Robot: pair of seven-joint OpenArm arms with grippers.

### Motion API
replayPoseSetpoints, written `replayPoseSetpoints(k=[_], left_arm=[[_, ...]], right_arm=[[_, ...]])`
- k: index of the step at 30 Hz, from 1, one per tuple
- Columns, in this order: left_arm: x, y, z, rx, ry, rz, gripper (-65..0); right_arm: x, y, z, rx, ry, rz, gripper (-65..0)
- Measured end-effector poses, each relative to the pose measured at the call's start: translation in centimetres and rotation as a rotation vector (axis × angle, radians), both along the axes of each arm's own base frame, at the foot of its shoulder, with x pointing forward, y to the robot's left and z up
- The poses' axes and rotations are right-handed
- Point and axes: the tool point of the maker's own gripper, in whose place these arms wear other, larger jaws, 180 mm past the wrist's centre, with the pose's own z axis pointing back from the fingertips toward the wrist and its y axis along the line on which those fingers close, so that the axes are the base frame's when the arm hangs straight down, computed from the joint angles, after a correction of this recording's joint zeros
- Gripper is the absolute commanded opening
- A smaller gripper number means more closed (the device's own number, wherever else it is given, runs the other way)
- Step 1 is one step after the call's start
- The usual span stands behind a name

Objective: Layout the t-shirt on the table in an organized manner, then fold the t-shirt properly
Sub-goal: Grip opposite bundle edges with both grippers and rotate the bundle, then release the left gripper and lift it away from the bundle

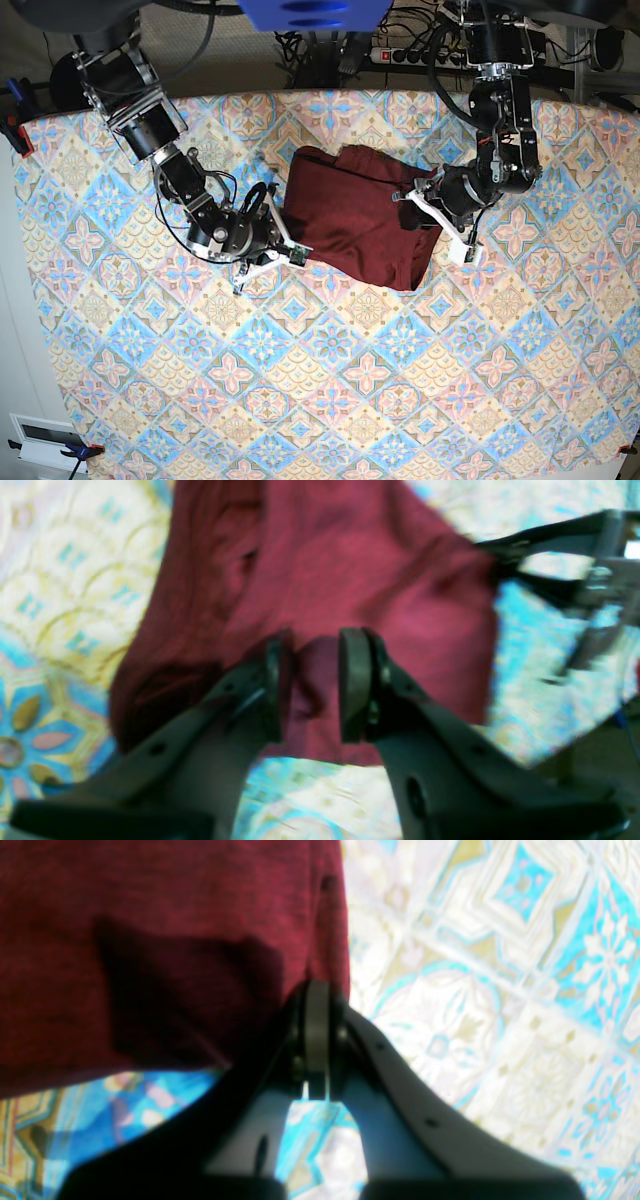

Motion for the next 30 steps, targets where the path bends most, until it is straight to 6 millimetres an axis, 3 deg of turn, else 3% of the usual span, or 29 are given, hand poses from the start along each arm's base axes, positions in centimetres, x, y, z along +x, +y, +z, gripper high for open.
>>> replayPoseSetpoints(k=[3,7,10,13,16,18,21,24,26,28,30], left_arm=[[-2.7,-1.3,0.5,-0.036,0.053,-0.066,-50.8],[-4.6,-0.7,0.2,-0.083,0.088,-0.039,-50.8],[-5.4,0.0,-1.4,-0.075,0.139,-0.014,-50.8],[-5.6,-0.1,-2.6,-0.099,0.179,0.003,-50.8],[-4.1,0.2,-2.1,-0.14,0.122,0.076,-50.8],[-3.1,-0.4,-1.3,-0.198,0.089,0.126,-50.8],[-2.6,-1.9,-0.8,-0.263,0.079,0.151,-50.8],[-2.0,-3.4,0.1,-0.325,0.061,0.152,-50.8],[-1.2,-4.1,0.6,-0.35,0.044,0.163,-50.8],[-0.4,-4.3,-0.1,-0.354,0.043,0.19,-50.8],[-0.9,-4.5,-2.5,-0.311,0.118,0.194,-50.8]], right_arm=[[-1.3,-1.0,-0.1,-0.028,0.005,0.007,-64.6],[-2.2,-2.1,0.6,-0.071,-0.004,0.029,-64.6],[-1.6,-3.3,1.7,-0.056,-0.017,-0.027,-64.6],[0.0,-6.0,2.5,-0.093,-0.046,-0.117,-64.6],[1.2,-5.6,2.3,-0.051,-0.051,-0.168,-64.6],[1.4,-3.2,1.7,0.011,-0.023,-0.148,-64.6],[3.1,-1.6,2.3,0.085,-0.018,-0.127,-64.6],[4.0,-4.3,1.4,0.04,-0.016,-0.186,-64.6],[3.9,-4.0,1.0,0.104,0.0,-0.202,-64.6],[4.1,-3.7,0.7,0.087,0.013,-0.206,-64.6],[4.3,-2.7,0.6,0.108,0.01,-0.215,-64.6]])
